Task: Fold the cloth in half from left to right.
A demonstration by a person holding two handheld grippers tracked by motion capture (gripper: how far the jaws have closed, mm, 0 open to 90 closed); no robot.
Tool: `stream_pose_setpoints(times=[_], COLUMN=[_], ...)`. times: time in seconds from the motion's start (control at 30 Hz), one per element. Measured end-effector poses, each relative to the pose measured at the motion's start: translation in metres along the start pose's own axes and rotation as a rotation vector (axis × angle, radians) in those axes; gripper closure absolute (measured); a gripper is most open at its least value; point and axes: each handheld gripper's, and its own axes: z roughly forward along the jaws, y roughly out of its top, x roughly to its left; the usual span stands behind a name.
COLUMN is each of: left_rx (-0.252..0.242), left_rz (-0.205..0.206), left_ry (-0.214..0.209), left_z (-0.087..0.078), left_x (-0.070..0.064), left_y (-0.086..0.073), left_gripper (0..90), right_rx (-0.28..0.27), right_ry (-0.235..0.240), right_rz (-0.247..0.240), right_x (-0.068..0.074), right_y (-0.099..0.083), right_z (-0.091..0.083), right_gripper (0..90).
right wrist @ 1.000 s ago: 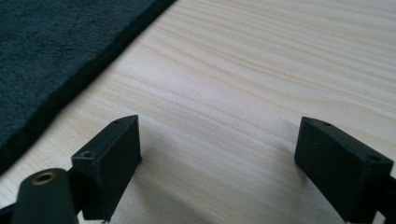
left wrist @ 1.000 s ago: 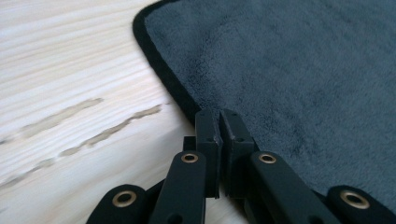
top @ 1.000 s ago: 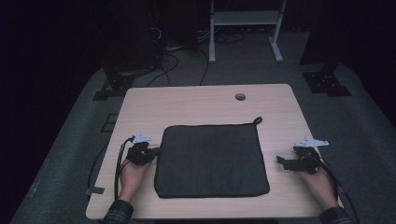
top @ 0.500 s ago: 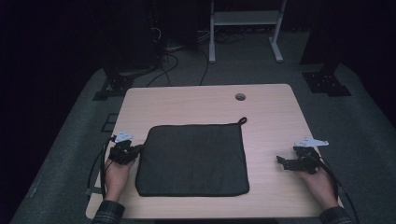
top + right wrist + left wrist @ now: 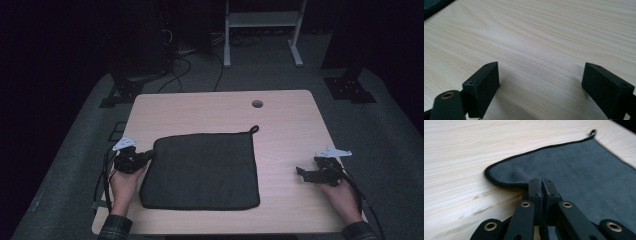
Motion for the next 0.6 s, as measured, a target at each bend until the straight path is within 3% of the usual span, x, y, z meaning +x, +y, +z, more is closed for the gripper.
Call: stream_pose_setpoints(times=[0.2,0.6], left_rx=[-0.004,0.0], left_rz=[-0.004,0.022], left_ry=[-0.085,-0.164], left_z=[0.014,0.032], left_x=[-0.012,-0.033], left_y=[0.004,0.016], left_gripper=[86.7,86.7], right_rx=[0.0,0.0], right_ry=[0.0,0.0], right_rz=[0.0,0.0], right_x=[0.0,0.0], right_y=[0.0,0.0], right_z=[0.0,0.0], right_gripper=[13.5,13.5])
